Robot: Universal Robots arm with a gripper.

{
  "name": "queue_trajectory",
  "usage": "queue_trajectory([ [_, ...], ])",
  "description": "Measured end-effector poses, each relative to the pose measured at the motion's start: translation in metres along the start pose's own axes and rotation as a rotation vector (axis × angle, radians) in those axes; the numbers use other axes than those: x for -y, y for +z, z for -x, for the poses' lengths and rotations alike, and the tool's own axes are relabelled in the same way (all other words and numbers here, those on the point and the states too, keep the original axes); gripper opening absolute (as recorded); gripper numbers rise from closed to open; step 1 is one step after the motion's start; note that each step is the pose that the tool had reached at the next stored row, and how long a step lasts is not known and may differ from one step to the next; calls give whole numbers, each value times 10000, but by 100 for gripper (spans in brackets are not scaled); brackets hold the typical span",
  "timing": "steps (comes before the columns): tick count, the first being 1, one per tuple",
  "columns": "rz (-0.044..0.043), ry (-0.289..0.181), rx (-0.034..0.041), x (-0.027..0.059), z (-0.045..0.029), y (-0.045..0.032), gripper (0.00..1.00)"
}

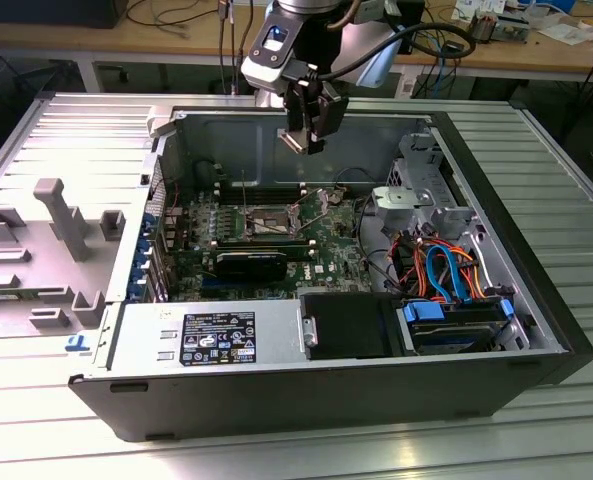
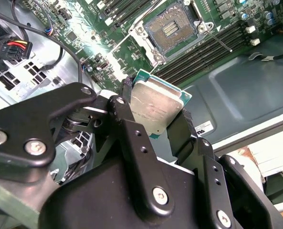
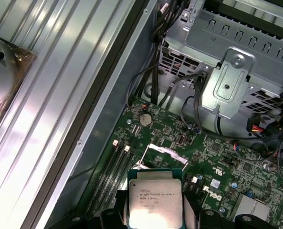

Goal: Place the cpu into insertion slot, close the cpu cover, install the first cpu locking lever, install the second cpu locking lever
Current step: 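Place the cpu into insertion slot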

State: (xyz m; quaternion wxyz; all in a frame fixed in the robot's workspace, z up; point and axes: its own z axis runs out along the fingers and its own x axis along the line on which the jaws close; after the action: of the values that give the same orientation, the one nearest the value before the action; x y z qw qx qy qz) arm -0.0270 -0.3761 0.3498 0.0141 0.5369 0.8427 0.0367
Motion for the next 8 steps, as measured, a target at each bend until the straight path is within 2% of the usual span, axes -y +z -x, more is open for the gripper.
queue_trajectory([
  [8,1,39,3,0,0,0,54],
])
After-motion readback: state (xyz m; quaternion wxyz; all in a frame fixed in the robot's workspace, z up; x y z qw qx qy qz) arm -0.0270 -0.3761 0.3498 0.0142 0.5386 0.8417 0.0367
